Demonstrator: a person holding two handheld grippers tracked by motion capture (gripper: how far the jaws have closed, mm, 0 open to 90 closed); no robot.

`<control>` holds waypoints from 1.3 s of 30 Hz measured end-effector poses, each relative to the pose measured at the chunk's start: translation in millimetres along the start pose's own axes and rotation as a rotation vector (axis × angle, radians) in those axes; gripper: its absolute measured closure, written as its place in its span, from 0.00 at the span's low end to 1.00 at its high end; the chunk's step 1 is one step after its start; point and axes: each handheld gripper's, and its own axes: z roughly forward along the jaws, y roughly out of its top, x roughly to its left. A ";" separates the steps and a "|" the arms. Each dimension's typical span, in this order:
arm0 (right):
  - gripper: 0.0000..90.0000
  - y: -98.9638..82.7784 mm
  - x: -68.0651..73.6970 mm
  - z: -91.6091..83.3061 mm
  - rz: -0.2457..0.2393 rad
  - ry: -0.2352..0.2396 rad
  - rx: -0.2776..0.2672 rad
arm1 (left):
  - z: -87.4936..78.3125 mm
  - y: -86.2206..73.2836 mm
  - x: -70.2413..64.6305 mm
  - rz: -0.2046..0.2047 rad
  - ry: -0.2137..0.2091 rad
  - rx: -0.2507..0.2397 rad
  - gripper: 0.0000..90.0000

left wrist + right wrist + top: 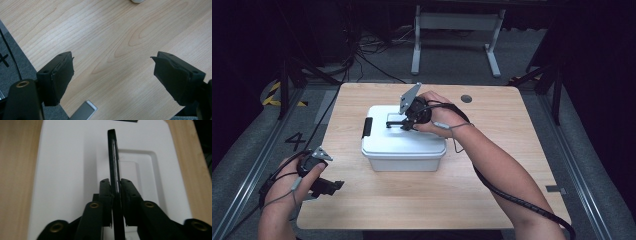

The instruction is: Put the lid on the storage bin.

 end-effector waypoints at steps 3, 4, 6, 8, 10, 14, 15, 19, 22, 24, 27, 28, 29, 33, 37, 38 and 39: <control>0.66 -2.0 0.2 -2.2 0.074 0.075 -0.033 | 0.7 1.2 -0.3 -0.006 -0.008 0.004 0.18; 0.62 -2.3 0.2 -4.6 0.084 0.071 -0.047 | 0.9 2.0 0.0 0.001 -0.008 0.002 0.18; 0.57 -3.1 0.0 -10.1 0.102 0.061 -0.072 | 1.5 3.0 -0.1 0.007 -0.007 0.003 0.18; 0.56 -4.2 0.3 -17.7 0.118 0.054 -0.090 | 2.0 3.6 -1.0 -0.001 -0.010 0.005 0.18; 0.56 -5.7 0.9 -25.7 0.127 0.041 -0.103 | 2.1 3.9 -0.8 0.001 -0.010 0.003 0.18; 0.55 -8.9 1.0 -38.7 0.146 0.034 -0.112 | 1.6 4.4 -0.8 -0.014 -0.019 0.006 0.18; 0.55 -10.4 0.9 -43.0 0.152 0.029 -0.114 | 1.5 4.6 -1.1 -0.017 -0.025 0.006 0.18; 0.54 -19.7 2.1 -63.1 0.189 -0.014 -0.122 | 2.3 5.8 -2.0 -0.016 -0.033 0.002 0.18; 0.54 -30.0 4.3 -77.6 0.214 -0.046 -0.129 | 2.1 6.7 -1.5 0.002 -0.020 0.004 0.18; 0.54 -39.0 5.3 -86.8 0.233 -0.063 -0.137 | 2.5 7.3 -1.5 -0.005 -0.016 -0.002 0.18; 0.53 -54.5 6.9 -99.6 0.262 -0.091 -0.146 | 3.1 9.3 -1.1 -0.007 -0.020 -0.003 0.18; 0.53 -58.6 7.3 -102.7 0.269 -0.099 -0.146 | 3.3 10.5 -0.5 0.006 -0.018 -0.005 0.18; 0.53 -65.3 8.2 -107.8 0.282 -0.113 -0.148 | 3.5 11.3 -0.5 0.007 -0.019 -0.007 0.18; 0.52 -85.5 11.4 -122.0 0.321 -0.150 -0.151 | 4.1 15.3 0.0 0.012 -0.018 -0.017 0.18; 0.51 -102.1 18.4 -133.3 0.351 -0.181 -0.143 | 6.0 17.6 -1.0 -0.004 -0.036 -0.008 0.18; 0.51 -105.7 19.8 -135.8 0.359 -0.191 -0.140 | 6.5 18.1 -0.7 -0.005 -0.034 -0.011 0.18; 0.50 -110.3 21.1 -138.9 0.370 -0.202 -0.138 | 6.7 18.5 -0.4 -0.007 -0.031 -0.014 0.18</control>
